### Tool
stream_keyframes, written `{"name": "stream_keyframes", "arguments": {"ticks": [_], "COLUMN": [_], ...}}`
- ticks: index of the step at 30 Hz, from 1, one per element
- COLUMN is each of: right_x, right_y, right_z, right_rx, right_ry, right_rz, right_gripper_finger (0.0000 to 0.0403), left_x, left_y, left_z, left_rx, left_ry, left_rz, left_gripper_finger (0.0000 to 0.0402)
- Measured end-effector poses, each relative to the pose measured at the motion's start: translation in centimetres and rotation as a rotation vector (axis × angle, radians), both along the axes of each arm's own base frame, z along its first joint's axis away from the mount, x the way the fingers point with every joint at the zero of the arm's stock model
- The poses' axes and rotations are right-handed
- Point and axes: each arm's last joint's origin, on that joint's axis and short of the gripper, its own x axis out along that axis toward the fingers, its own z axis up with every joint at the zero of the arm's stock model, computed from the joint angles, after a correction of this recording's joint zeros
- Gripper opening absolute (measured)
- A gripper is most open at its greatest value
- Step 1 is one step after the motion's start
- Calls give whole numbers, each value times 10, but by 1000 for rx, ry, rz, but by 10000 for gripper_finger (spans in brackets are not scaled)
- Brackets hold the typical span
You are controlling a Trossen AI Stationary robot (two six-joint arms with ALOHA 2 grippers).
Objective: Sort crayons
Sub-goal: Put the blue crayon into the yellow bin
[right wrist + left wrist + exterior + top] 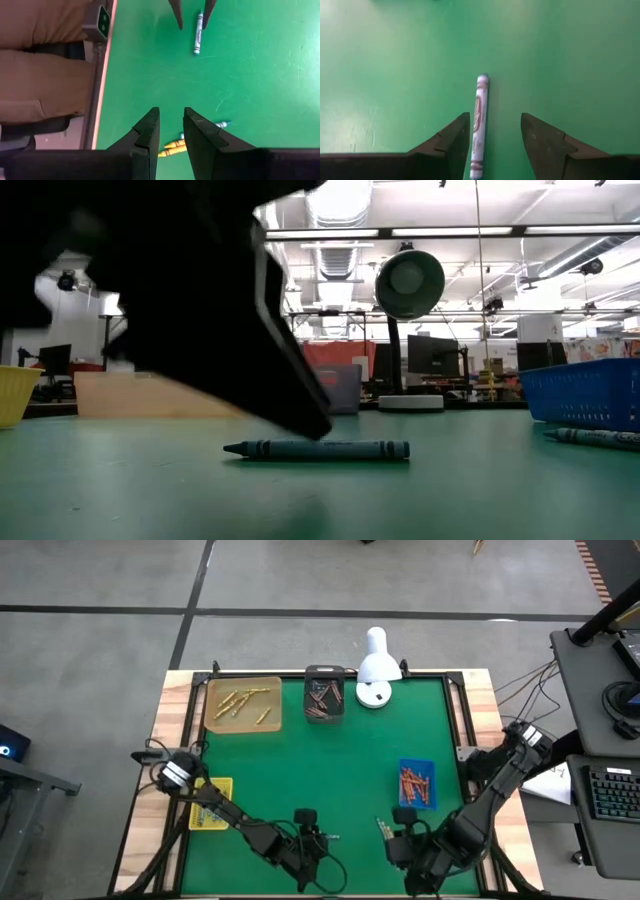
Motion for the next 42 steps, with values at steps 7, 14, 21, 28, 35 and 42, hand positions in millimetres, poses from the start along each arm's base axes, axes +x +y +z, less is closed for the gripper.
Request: {"name": "stream_keyframes", "arguments": {"ticks": [7, 14, 21, 28, 35, 42], "right_x": [-3, -2, 2, 5, 9, 19], "right_y": [8, 8, 9, 10, 13, 19], "right_z": [-3, -8, -6, -3, 1, -6], "right_rx": [31, 29, 12, 14, 36, 42], "right_ry": [-40, -62, -132, -198, -275, -336], "right_rz": [-27, -41, -59, -84, -127, -152], "right_gripper_finger": [77, 68, 68, 68, 68, 68], "left_x": [-1, 0, 0, -3, -31, -86], "left_y": [2, 2, 2, 5, 19, 51], "left_z": [-18, -31, -32, -21, 32, 83], "left_rx": [28, 42, 33, 33, 66, 116], "left_ry": [30, 44, 59, 65, 150, 278], "left_rz": [14, 17, 11, 15, 58, 377], "left_gripper_finger": [154, 110, 21, 7, 2, 2]}}
